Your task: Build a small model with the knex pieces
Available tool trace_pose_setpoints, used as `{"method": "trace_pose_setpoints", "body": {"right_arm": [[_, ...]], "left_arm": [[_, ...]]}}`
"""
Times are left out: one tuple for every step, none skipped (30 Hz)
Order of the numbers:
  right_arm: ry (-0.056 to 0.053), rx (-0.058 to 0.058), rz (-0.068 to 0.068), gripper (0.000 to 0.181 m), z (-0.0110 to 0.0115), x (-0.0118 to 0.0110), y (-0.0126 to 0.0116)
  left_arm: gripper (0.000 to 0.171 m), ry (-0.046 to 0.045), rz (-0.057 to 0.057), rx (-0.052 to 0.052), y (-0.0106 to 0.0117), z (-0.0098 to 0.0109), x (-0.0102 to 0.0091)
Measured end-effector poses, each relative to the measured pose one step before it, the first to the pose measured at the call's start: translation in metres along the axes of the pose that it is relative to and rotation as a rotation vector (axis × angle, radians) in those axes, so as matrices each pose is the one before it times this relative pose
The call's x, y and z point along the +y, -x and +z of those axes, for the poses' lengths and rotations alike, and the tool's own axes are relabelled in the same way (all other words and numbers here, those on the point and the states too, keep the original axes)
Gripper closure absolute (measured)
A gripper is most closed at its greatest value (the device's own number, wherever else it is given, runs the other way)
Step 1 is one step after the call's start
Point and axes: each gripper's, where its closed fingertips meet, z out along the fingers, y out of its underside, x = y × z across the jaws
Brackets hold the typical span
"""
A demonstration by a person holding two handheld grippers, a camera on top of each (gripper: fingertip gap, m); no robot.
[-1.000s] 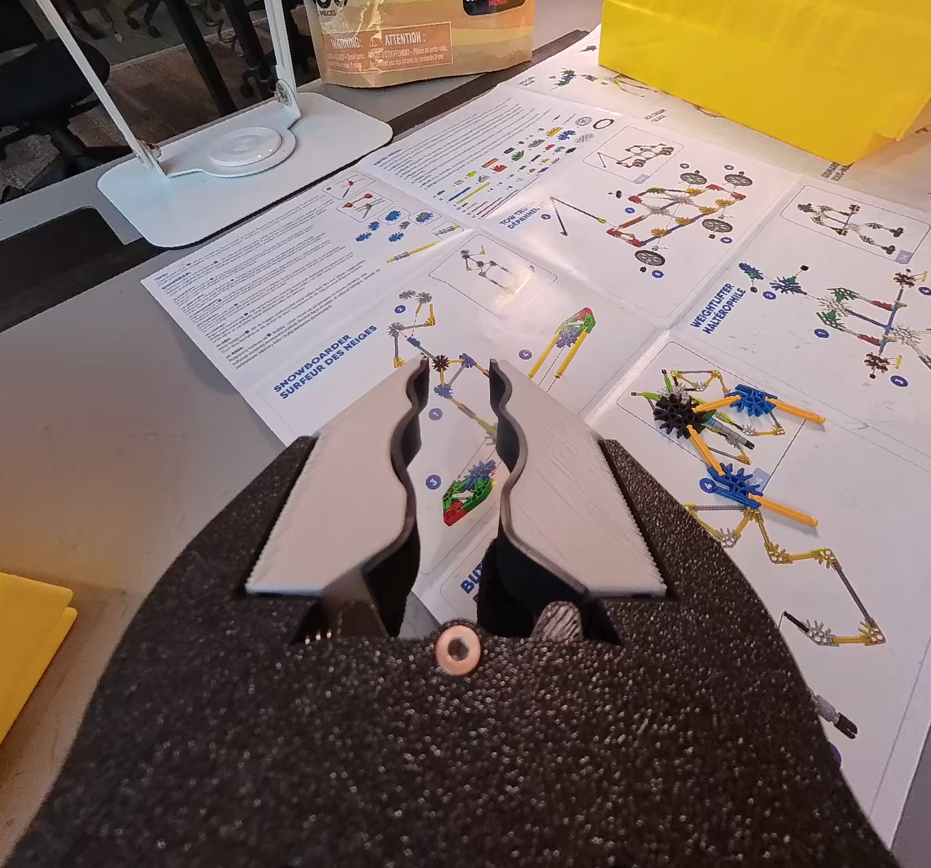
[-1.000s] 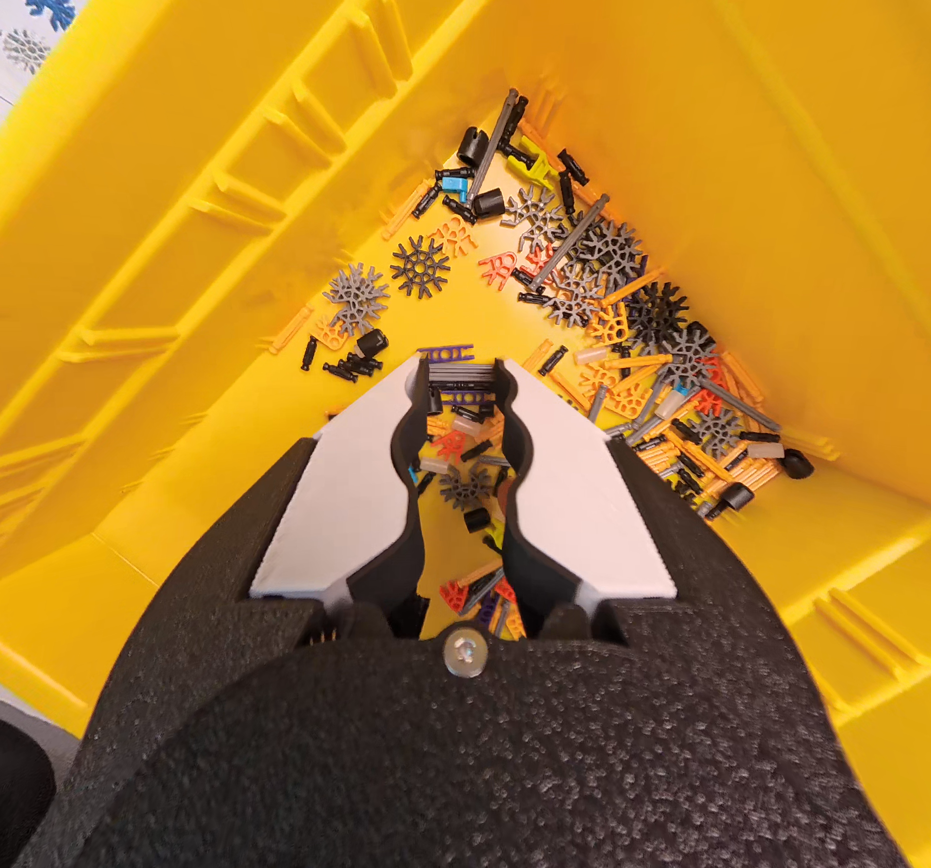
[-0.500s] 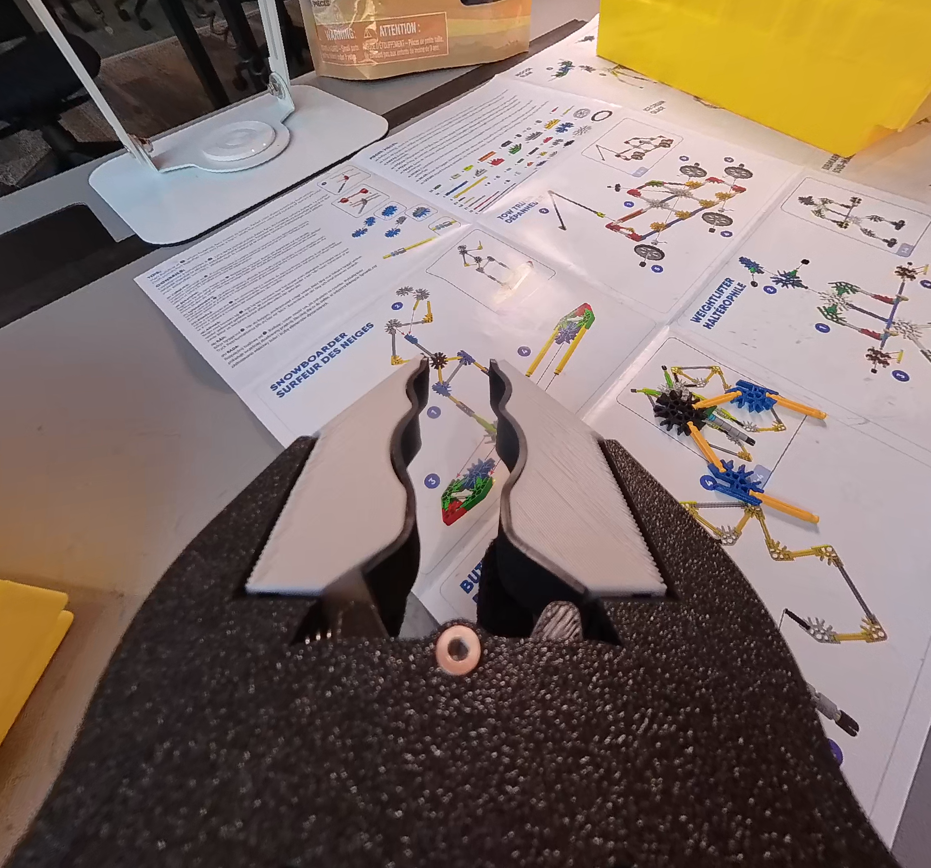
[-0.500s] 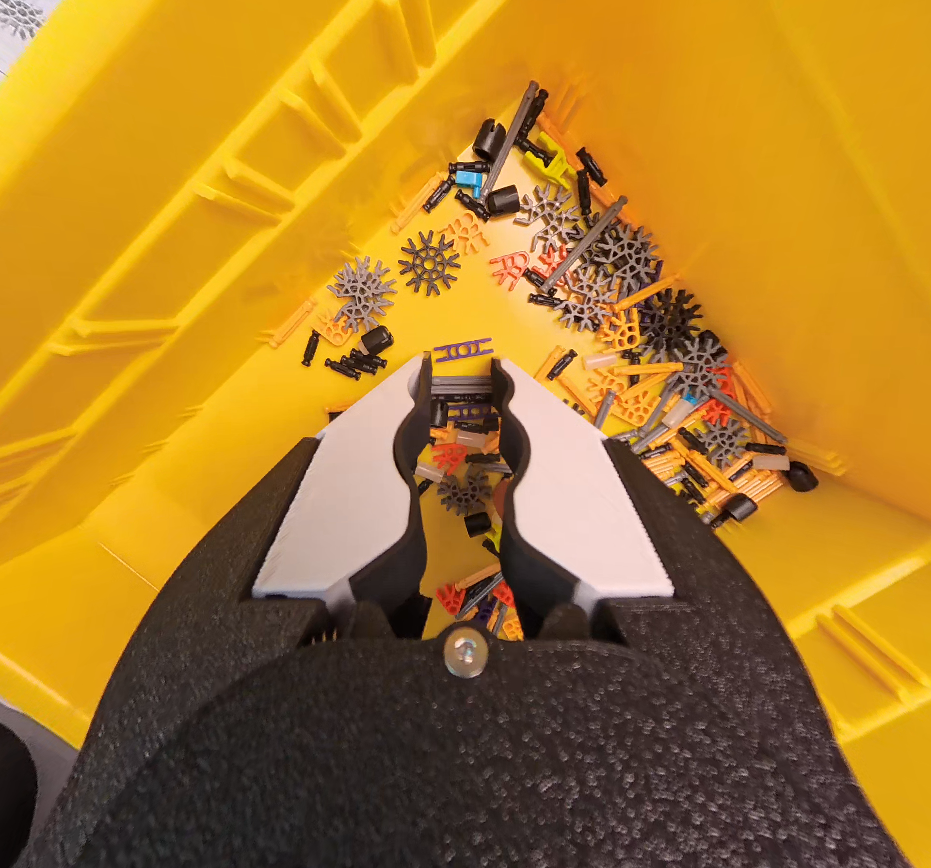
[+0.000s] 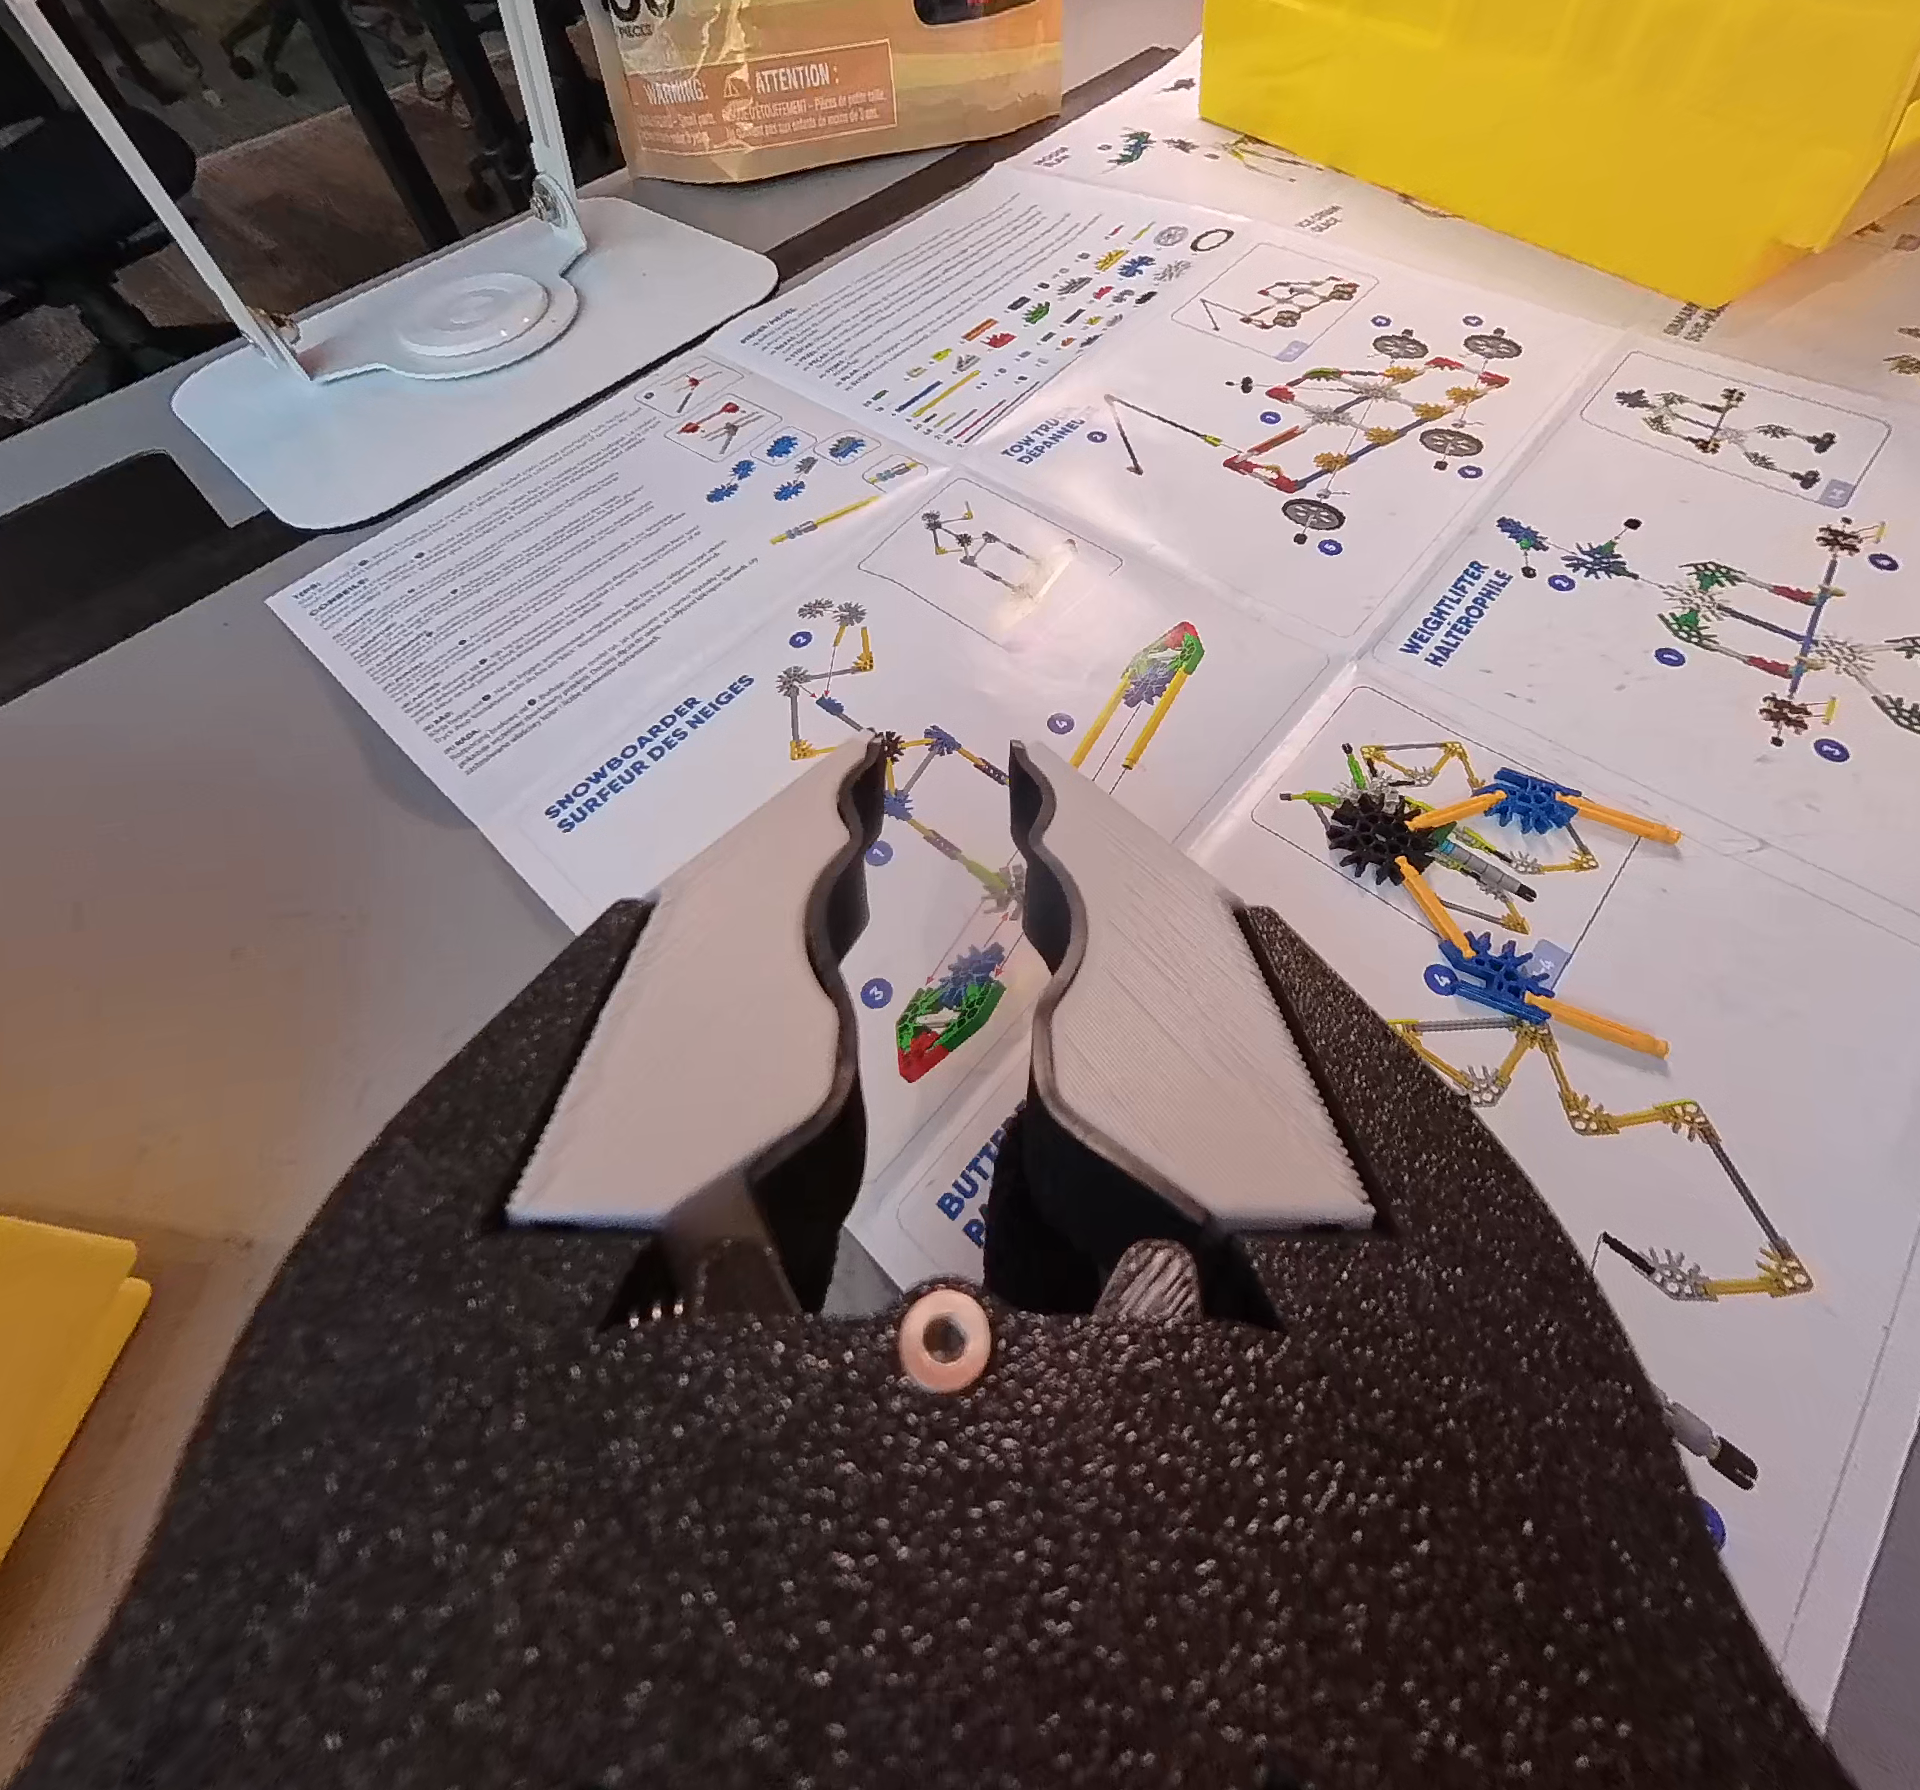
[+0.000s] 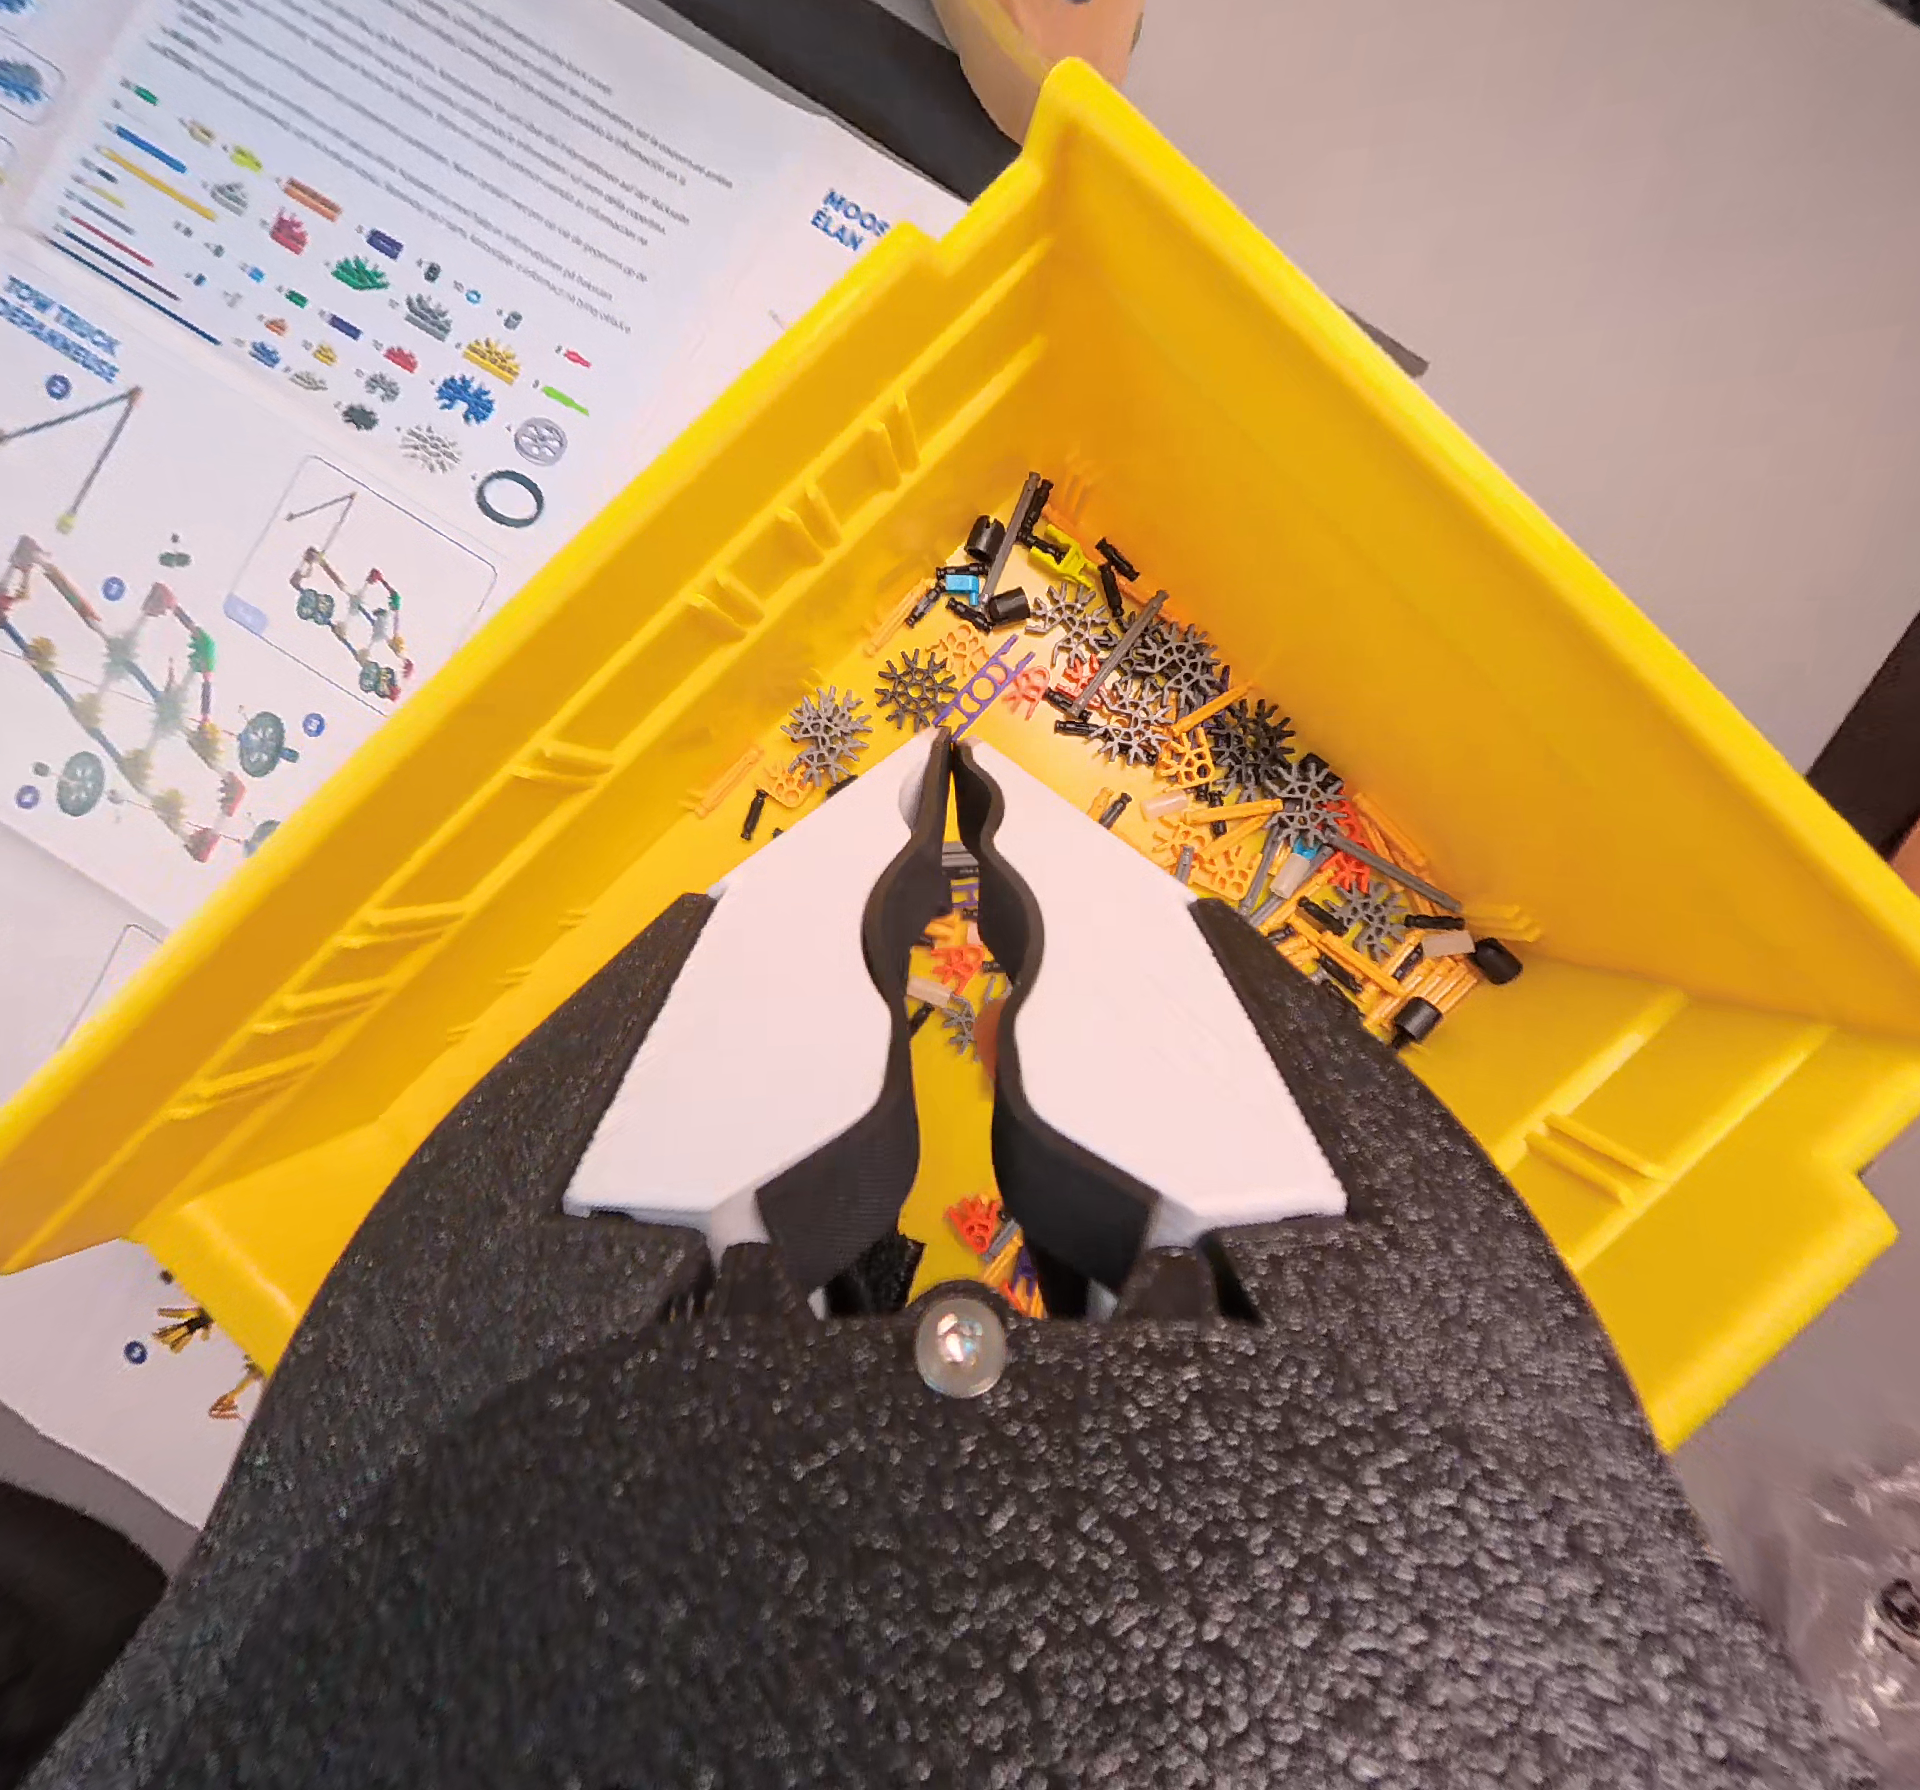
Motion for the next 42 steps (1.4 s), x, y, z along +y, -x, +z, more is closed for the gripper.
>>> {"method": "trace_pose_setpoints", "body": {"right_arm": [[-0.0276, -0.0174, -0.0033, 0.181, -0.00413, -0.00541, 0.00502], [-0.0327, -0.0164, -0.0107, 0.181, -0.00485, -0.00696, 0.00670], [-0.0354, -0.0159, -0.0198, 0.181, -0.00516, -0.00809, 0.00855], [-0.0355, -0.0215, -0.0311, 0.181, -0.00517, -0.00881, 0.01159], [-0.0314, -0.0278, -0.0375, 0.181, -0.00428, -0.00884, 0.01444], [-0.0279, -0.0345, -0.0424, 0.181, -0.00285, -0.00897, 0.01728], [-0.0217, -0.0398, -0.0437, 0.181, -0.00113, -0.00842, 0.01974], [-0.0133, -0.0400, -0.0439, 0.181, 0.00101, -0.00759, 0.02110], [-0.0068, -0.0379, -0.0455, 0.181, 0.00327, -0.00688, 0.02177], [0.0006, -0.0363, -0.0400, 0.181, 0.00600, -0.00586, 0.02190], [0.0140, -0.0330, -0.0352, 0.181, 0.00879, -0.00392, 0.02158], [0.0222, -0.0269, -0.0350, 0.181, 0.01146, -0.00218, 0.02062], [0.0289, -0.0233, -0.0287, 0.181, 0.01343, -0.00076, 0.01952], [0.0269, -0.0320, -0.0232, 0.181, 0.01504, -0.00022, 0.02001], [0.0221, -0.0313, -0.0190, 0.181, 0.01604, -0.00006, 0.01850], [0.0242, -0.0254, -0.0165, 0.181, 0.01672, 0.00117, 0.01573], [0.0222, -0.0194, -0.0175, 0.181, 0.01654, 0.00187, 0.01304], [0.0175, -0.0145, -0.0154, 0.181, 0.01587, 0.00210, 0.01092], [0.0112, -0.0188, -0.0125, 0.181, 0.01501, 0.00213, 0.01031], [0.0110, -0.0158, -0.0090, 0.181, 0.01371, 0.00307, 0.00868], [0.0094, -0.0067, -0.0114, 0.181, 0.01198, 0.00360, 0.00629], [0.0100, -0.0012, -0.0148, 0.181, 0.00963, 0.00419, 0.00460], [0.0071, 0.0010, -0.0162, 0.178, 0.00641, 0.00361, 0.00358], [0.0014, 0.0031, -0.0144, 0.172, 0.00312, 0.00240, 0.00266], [0.0015, 0.0023, -0.0127, 0.166, 0.00014, 0.00189, 0.00215], [-0.0073, 0.0026, -0.0091, 0.161, -0.00270, 0.00016, 0.00173], [-0.0156, 0.0060, -0.0024, 0.159, -0.00508, -0.00156, 0.00056], [-0.0209, 0.0093, 0.0037, 0.157, -0.00726, -0.00283, -0.00065], [-0.0262, 0.0127, 0.0039, 0.156, -0.00981, -0.00421, -0.00200], [-0.0316, 0.0221, 0.0017, 0.155, -0.01269, -0.00551, -0.00448], [-0.0375, 0.0342, 0.0053, 0.155, -0.01591, -0.00687, -0.00851], [-0.0411, 0.0444, 0.0193, 0.155, -0.01851, -0.00754, -0.01339], [-0.0414, 0.0461, 0.0360, 0.155, -0.01989, -0.00738, -0.01731], [-0.0391, 0.0498, 0.0510, 0.155, -0.01999, -0.00622, -0.02112], [-0.0370, 0.0638, 0.0560, 0.157, -0.01876, -0.00494, -0.02594], [-0.0307, 0.0750, 0.0548, 0.159, -0.01622, -0.00243, -0.03013], [-0.0128, 0.0764, 0.0553, 0.160, -0.01246, 0.00189, -0.03279], [0.0146, 0.0740, 0.0603, 0.160, -0.00749, 0.00763, -0.03369], [0.0317, 0.0684, 0.0658, 0.160, -0.00285, 0.01139, -0.03278], [0.0356, 0.0482, 0.0663, 0.160, 0.00111, 0.01281, -0.02815], [0.0492, 0.0345, 0.0610, 0.160, 0.00457, 0.01488, -0.02388], [0.0463, 0.0381, 0.0476, 0.160, 0.00704, 0.01432, -0.02131]], "left_arm": [[0.148, 0.00058, 0.0027, -0.0006, -0.00031, -0.00039, 0.00030], [0.148, 0.00069, 0.0013, -0.0012, 0.00001, -0.00026, 0.00028], [0.148, 0.00009, -0.0004, -0.0011, 0.00008, -0.00028, 0.00013], [0.148, -0.00042, -0.0016, -0.0001, 0.00030, -0.00006, -0.00009], [0.148, 0.00111, -0.0020, 0.0009, 0.00007, 0.00020, 0.00017], [0.148, 0.00270, -0.0012, 0.0015, -0.00001, 0.00041, 0.00035], [0.148, 0.00240, 0.0004, 0.0012, -0.00017, 0.00038, 0.00030], [0.148, 0.00093, 0.0019, 0.0008, -0.00023, 0.00028, 0.00006], [0.148, 0.00017, 0.0026, 0.0006, -0.00037, 0.00027, -0.00004], [0.148, 0.00041, 0.0028, 0.0000, -0.00037, 0.00013, -0.00007], [0.148, -0.00010, 0.0026, -0.0002, -0.00030, -0.00003, -0.00005], [0.148, -0.00125, 0.0021, -0.0002, -0.00016, -0.00015, -0.00010], [0.148, -0.00167, 0.0014, -0.0001, -0.00013, -0.00017, -0.00023], [0.148, -0.00143, 0.0008, 0.0006, -0.00025, -0.00010, -0.00024], [0.148, -0.00063, 0.0009, 0.0007, -0.00018, -0.00026, -0.00007], [0.148, -0.00002, 0.0014, 0.0009, -0.00026, -0.00016, 0.00005], [0.148, 0.00000, 0.0020, 0.0015, -0.00040, -0.00010, 0.00012], [0.148, 0.00009, 0.0028, 0.0013, -0.00043, -0.00023, 0.00007], [0.148, 0.00008, 0.0039, 0.0014, -0.00049, -0.00026, 0.00018], [0.148, 0.00019, 0.0046, 0.0015, -0.00063, -0.00016, 0.00012], [0.148, 0.00020, 0.0047, 0.0018, -0.00078, -0.00028, 0.00005], [0.148, 0.00004, 0.0044, 0.0025, -0.00081, -0.00023, 0.00013], [0.148, -0.00006, 0.0041, 0.0029, -0.00086, -0.00018, -0.00001], [0.148, 0.00002, 0.0039, 0.0031, -0.00080, -0.00006, 0.00006], [0.148, 0.00069, 0.0037, 0.0030, -0.00086, 0.00013, 0.00015], [0.148, 0.00171, 0.0038, 0.0031, -0.00083, 0.00024, 0.00021], [0.148, 0.00253, 0.0039, 0.0026, -0.00074, 0.00027, 0.00028], [0.148, 0.00300, 0.0040, 0.0020, -0.00075, 0.00030, 0.00041], [0.148, 0.00311, 0.0039, 0.0019, -0.00063, 0.00036, 0.00041], [0.148, 0.00304, 0.0033, 0.0016, -0.00062, 0.00037, 0.00039], [0.148, 0.00219, 0.0027, 0.0009, -0.00038, 0.00027, 0.00026], [0.148, 0.00086, 0.0021, 0.0001, -0.00024, 0.00013, 0.00008], [0.148, -0.00003, 0.0012, -0.0003, -0.00009, -0.00006, -0.00001], [0.148, -0.00038, 0.0007, -0.0002, -0.00004, -0.00005, -0.00003], [0.148, -0.00017, 0.0004, 0.0002, -0.00010, 0.00003, -0.00004], [0.148, 0.00039, 0.0006, 0.0006, -0.00011, 0.00008, -0.00001], [0.148, 0.00022, 0.0006, 0.0006, -0.00023, 0.00001, -0.00001], [0.148, -0.00019, 0.0001, 0.0015, -0.00047, 0.00015, -0.00013], [0.148, 0.00030, 0.0002, 0.0015, -0.00043, 0.00033, -0.00005], [0.148, 0.00161, 0.0014, 0.0001, -0.00026, 0.00030, 0.00020], [0.148, 0.00220, 0.0020, -0.0009, -0.00010, 0.00017, 0.00032], [0.148, 0.00083, 0.0015, -0.0016, -0.00005, 0.00013, 0.00008]]}}
